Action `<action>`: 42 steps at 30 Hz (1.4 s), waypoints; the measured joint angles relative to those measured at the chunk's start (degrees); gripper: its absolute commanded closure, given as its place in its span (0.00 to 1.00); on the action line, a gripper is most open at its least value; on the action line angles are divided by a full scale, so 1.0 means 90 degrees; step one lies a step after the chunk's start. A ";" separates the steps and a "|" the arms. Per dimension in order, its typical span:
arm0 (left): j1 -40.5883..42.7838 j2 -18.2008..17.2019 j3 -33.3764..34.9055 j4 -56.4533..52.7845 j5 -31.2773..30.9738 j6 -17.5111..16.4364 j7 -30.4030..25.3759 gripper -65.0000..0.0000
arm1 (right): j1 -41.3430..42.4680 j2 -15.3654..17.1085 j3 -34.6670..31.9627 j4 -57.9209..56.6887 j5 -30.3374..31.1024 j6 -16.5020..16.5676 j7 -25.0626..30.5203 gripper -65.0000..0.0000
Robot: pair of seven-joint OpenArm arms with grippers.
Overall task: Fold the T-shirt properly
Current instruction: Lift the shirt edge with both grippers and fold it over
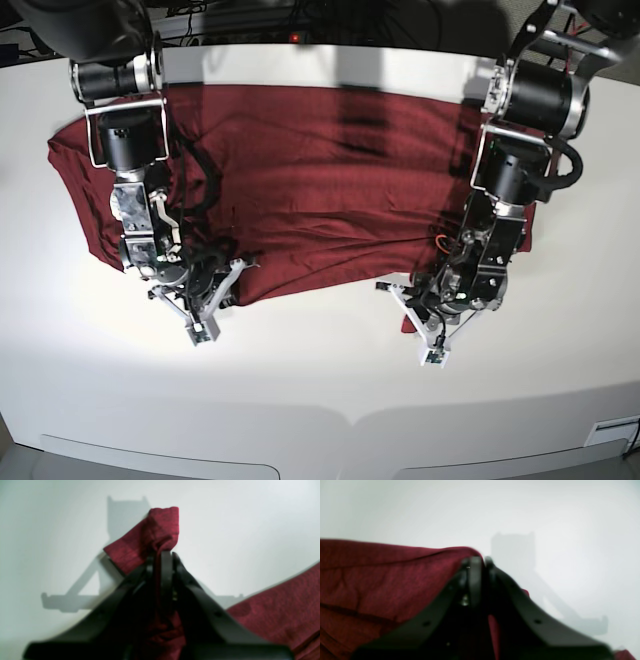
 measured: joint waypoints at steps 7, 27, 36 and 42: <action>-0.0073 0.0015 0.0000 0.0000 0.0410 -0.0039 0.0056 1.00 | -0.0019 0.0051 -0.0083 0.0291 -0.0083 -0.0019 -0.0104 1.00; -0.0333 -0.0568 0.0002 0.1348 -0.0073 -0.0046 0.1387 1.00 | -0.0078 0.0301 -0.0114 0.2203 0.0148 0.0051 -0.1350 1.00; -0.0291 -0.1190 0.0019 0.2047 -0.0848 -0.0041 0.2171 1.00 | -0.0233 0.1103 -0.0121 0.2960 0.0838 0.0211 -0.1972 1.00; 0.0097 -0.1787 0.0019 0.3381 -0.1528 -0.0039 0.2837 1.00 | -0.0670 0.1525 -0.0136 0.3988 0.1299 0.0299 -0.2450 1.00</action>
